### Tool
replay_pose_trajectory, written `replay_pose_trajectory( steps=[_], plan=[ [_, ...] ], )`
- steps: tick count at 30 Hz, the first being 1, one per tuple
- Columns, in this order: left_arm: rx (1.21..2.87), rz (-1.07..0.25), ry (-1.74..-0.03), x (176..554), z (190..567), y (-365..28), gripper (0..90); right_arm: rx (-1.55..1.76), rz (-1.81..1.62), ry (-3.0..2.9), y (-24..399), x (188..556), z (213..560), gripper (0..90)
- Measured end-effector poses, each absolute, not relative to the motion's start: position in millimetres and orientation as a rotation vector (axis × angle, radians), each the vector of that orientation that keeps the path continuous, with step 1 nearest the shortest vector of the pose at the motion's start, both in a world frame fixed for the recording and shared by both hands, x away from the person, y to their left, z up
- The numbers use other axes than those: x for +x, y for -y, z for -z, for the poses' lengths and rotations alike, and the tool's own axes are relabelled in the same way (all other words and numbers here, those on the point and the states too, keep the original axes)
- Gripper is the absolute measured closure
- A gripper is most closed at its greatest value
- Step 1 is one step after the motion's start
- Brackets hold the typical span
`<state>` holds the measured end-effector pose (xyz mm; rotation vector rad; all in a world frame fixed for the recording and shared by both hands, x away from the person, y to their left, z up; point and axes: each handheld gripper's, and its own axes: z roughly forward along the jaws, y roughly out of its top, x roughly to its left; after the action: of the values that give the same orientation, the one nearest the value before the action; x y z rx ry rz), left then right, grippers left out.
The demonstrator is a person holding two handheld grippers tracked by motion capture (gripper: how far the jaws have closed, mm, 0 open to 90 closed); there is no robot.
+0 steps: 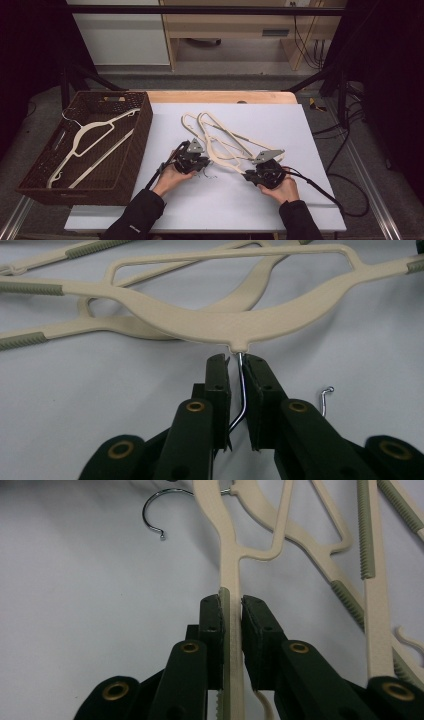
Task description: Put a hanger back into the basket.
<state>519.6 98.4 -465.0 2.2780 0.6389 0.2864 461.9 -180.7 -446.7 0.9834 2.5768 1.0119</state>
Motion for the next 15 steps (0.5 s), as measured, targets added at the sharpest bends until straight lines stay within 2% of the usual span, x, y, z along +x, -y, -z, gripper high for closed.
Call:
replay_pose_trajectory(
  steps=[15],
  plan=[
    [2.399, -0.427, -0.575, 501.9, 453.0, -91.6, 86.3, 0.953, -1.032, -2.635, 179.5, 457.9, 448.4, 78.6]
  ],
)
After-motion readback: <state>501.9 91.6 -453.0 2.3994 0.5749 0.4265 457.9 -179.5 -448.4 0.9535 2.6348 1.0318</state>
